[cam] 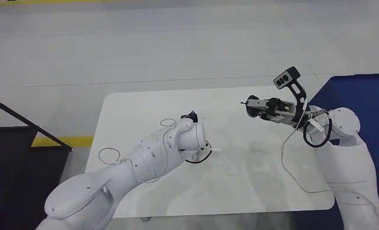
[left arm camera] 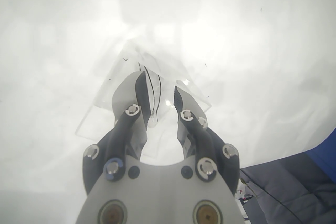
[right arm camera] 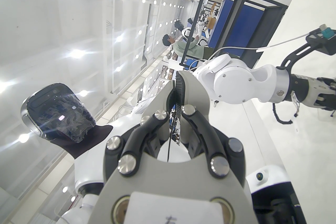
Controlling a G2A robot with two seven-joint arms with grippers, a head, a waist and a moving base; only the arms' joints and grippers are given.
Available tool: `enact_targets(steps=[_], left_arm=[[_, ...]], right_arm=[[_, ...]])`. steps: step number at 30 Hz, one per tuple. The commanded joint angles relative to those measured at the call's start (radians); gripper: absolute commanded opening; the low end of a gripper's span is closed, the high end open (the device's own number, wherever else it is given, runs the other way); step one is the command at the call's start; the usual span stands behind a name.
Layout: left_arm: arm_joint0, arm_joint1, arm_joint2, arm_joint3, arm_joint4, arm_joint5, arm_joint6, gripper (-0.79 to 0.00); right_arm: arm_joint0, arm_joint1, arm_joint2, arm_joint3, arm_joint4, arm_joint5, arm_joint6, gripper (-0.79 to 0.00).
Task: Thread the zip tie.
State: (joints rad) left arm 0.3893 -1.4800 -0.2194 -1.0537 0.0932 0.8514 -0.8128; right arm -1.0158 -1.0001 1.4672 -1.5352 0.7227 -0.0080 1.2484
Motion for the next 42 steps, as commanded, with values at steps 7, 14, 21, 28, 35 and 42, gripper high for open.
enact_targets(steps=[7,14,21,28,35,42], left_arm=[[-0.005,-0.026,-0.008,0.059,0.017,0.005,-0.025,-0.622],[-0.004,-0.048,-0.022,0.103,0.03,-0.011,-0.019,-0.643],[-0.002,-0.048,-0.045,0.076,0.049,0.004,-0.031,-0.65],[0.011,-0.034,-0.07,0.038,0.09,0.044,-0.018,-0.646],[0.033,-0.023,-0.083,0.027,0.118,0.047,-0.032,-0.659],[0.047,-0.023,-0.1,0.024,0.138,0.035,-0.026,-0.671]], right_arm=[[0.0,0.0,0.0,0.0,0.0,0.0,0.0,-0.785],[0.0,0.0,0.0,0.0,0.0,0.0,0.0,-0.785],[0.0,0.0,0.0,0.0,0.0,0.0,0.0,-0.785],[0.0,0.0,0.0,0.0,0.0,0.0,0.0,-0.785],[0.0,0.0,0.0,0.0,0.0,0.0,0.0,-0.785],[0.0,0.0,0.0,0.0,0.0,0.0,0.0,-0.785]])
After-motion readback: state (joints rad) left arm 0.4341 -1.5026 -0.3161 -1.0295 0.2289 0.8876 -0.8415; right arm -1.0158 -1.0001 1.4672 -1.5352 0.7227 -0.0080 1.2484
